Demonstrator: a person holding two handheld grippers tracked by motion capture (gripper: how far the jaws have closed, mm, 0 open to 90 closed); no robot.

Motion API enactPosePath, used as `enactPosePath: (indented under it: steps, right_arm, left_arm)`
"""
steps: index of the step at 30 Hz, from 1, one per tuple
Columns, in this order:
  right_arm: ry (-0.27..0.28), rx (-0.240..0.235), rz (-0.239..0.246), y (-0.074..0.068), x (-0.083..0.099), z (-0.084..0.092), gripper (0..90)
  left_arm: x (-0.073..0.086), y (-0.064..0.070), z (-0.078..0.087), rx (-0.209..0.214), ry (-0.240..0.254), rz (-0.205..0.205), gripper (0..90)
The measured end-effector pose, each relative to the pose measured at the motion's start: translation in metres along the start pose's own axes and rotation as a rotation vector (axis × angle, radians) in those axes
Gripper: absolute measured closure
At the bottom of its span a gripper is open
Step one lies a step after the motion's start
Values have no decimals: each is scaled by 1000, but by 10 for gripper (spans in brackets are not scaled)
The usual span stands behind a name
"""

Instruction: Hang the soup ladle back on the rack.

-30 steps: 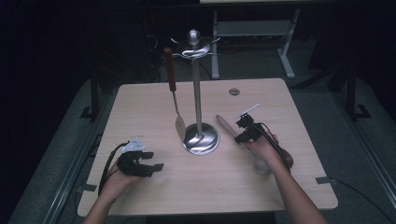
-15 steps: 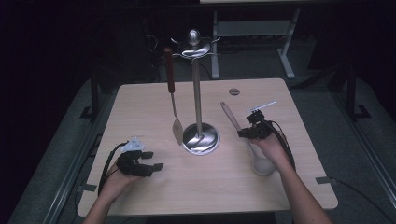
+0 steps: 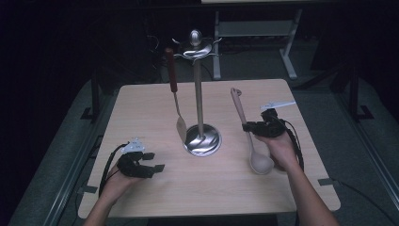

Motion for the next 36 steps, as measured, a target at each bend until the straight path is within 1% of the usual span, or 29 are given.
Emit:
enactPosePath:
  steps: [2,4,8,9,12,14,16,17,18,19,20,23,27,30,33,35,36]
  right_arm:
    - [41,-10,12,-2,-4,4,770]
    - [68,-12,17,-4,-7,8,770]
    - [138,-31,38,-6,-15,15,770]
    - [155,-35,45,-7,-16,17,770]
    - [209,-33,63,-8,-22,22,770]
    - [235,-35,67,-8,-24,26,770]
    - [262,-38,69,-9,-26,30,770]
    - [271,-36,71,-9,-28,31,770]
    - [285,-41,77,-10,-29,33,771]
    - [297,-42,78,-11,-30,35,771]
    - [305,-43,81,-11,-31,37,771]
    - [328,-53,90,-15,-35,43,771]
    - [360,-63,108,-25,-40,52,771]
    - [381,-75,118,-32,-43,59,771]
    - [389,-80,131,-39,-44,64,771]
    - [391,-77,140,-42,-44,66,771]
    - [397,-79,138,-44,-44,66,771]
  left_arm:
    - [0,0,0,1,4,0,298]
    - [-1,0,1,1,4,-3,298]
    - [-1,-2,1,2,13,-10,298]
    - [-1,-1,2,4,16,-3,298]
    - [-2,-2,3,1,23,-5,297]
    - [-4,-2,4,4,35,2,297]
    - [-5,-2,5,-1,44,-11,297]
    - [-6,-2,6,-1,49,-7,297]
    - [-8,-2,7,-4,55,-17,298]
    - [-9,0,8,-3,68,-11,298]
    - [-11,0,9,-5,70,-23,298]
    - [-19,4,14,-4,104,-28,299]
    - [-34,14,25,4,156,-39,299]
    - [-50,25,35,8,206,-55,302]
    - [-65,36,43,16,239,-80,311]
    - [-75,43,47,22,261,-88,317]
    - [-81,48,49,27,273,-98,319]
Point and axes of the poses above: each handheld gripper's, and its own axes: z roughly backward along the jaws, x roughly out of its underside, y roughly to its right, the point moved 9 cm from there along -z, roughly forward along the jaws, and after that the axes turned 6 degrees about x, right-handed, at the moved point
